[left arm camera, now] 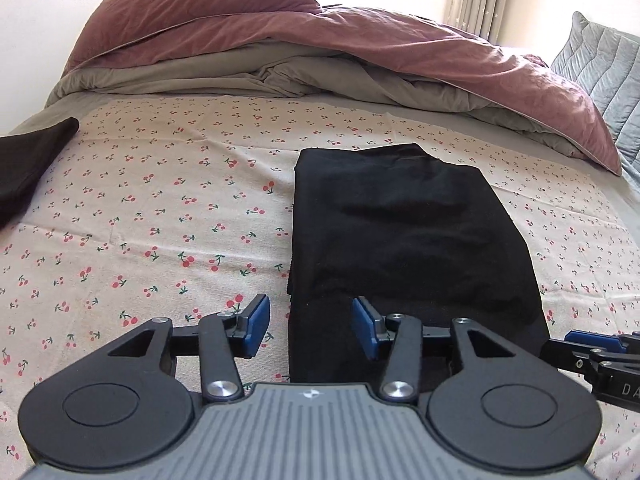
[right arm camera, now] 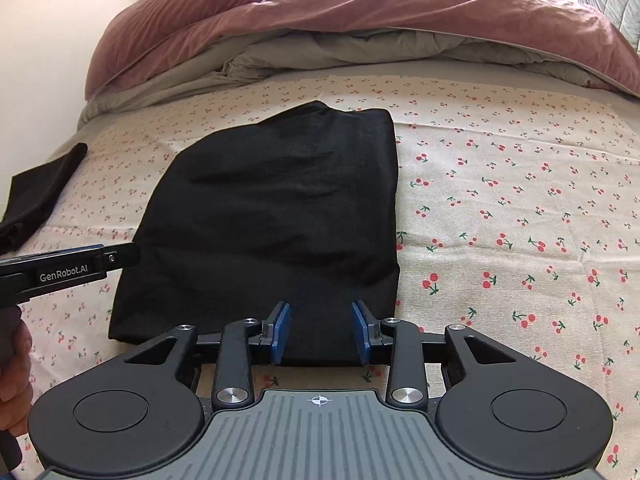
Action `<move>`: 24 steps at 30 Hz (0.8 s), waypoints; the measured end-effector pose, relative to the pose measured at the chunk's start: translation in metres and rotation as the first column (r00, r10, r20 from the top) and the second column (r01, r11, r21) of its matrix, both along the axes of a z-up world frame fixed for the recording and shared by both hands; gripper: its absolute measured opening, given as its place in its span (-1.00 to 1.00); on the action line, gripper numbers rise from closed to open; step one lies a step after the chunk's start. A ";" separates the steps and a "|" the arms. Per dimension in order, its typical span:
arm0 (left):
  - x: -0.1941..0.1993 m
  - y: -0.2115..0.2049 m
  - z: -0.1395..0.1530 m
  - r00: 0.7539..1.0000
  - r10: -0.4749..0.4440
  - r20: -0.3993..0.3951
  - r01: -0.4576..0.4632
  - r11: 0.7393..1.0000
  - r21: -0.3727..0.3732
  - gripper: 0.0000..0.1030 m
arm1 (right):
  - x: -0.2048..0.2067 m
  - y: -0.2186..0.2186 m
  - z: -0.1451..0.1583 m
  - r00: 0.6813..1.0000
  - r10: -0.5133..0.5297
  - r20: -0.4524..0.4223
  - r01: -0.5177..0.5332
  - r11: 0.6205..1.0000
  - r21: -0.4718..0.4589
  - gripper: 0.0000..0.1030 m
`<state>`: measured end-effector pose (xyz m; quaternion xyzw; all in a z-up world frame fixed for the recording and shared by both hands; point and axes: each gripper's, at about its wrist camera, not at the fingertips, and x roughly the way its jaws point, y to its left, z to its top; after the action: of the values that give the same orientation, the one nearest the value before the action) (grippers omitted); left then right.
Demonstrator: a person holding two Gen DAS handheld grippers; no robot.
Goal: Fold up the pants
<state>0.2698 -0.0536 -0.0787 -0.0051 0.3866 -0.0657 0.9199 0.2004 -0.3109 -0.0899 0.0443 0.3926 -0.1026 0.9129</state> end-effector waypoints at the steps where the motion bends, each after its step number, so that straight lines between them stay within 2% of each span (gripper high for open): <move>1: -0.004 0.001 0.002 1.000 0.005 0.003 -0.005 1.000 0.002 0.06 | -0.005 0.001 0.004 1.000 -0.001 0.015 0.001 1.000 0.005 -0.22; 3: -0.012 0.002 0.004 1.000 0.016 -0.004 -0.016 1.000 0.003 0.06 | -0.010 0.004 0.011 0.999 0.010 0.037 -0.010 1.000 0.023 -0.05; 7: -0.024 -0.001 0.002 0.998 0.037 -0.053 -0.037 0.999 0.016 0.13 | -0.016 0.011 0.016 0.998 0.003 0.055 -0.005 1.000 0.024 -0.01; 9: -0.033 -0.001 0.004 0.997 0.062 -0.053 -0.061 0.998 0.025 0.40 | -0.020 0.014 0.018 0.998 -0.008 0.061 0.005 0.999 0.035 0.01; 11: -0.043 -0.002 0.008 0.996 0.081 -0.028 -0.080 0.996 0.044 0.47 | -0.026 0.018 0.023 0.997 -0.005 0.078 0.003 1.000 0.031 0.12; 13: -0.052 -0.004 0.013 0.997 0.081 -0.005 -0.081 0.995 0.060 0.49 | -0.032 0.025 0.028 0.994 0.002 0.106 -0.002 1.000 0.004 0.39; 15: -0.060 -0.006 0.017 0.998 0.066 0.019 -0.067 0.995 0.074 0.66 | -0.038 0.031 0.031 0.991 -0.005 0.134 0.011 0.999 -0.040 0.48; 18: -0.071 -0.006 0.023 0.998 0.049 0.044 -0.053 0.995 0.082 0.76 | -0.045 0.037 0.033 0.989 -0.022 0.149 0.028 0.999 -0.041 0.49; 21: -0.081 -0.003 0.026 0.995 0.049 0.085 -0.056 0.995 0.083 0.91 | -0.048 0.040 0.030 0.987 -0.046 0.152 0.049 0.999 -0.017 0.60; 24: -0.088 0.001 0.024 0.990 0.062 0.125 -0.076 0.991 0.112 0.93 | -0.052 0.049 0.024 0.986 -0.059 0.154 0.059 0.998 0.005 0.60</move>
<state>0.1822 -0.0530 -0.0551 0.0390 0.3329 -0.0115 0.9421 0.1484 -0.2621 -0.0655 0.0642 0.3192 -0.1258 0.9371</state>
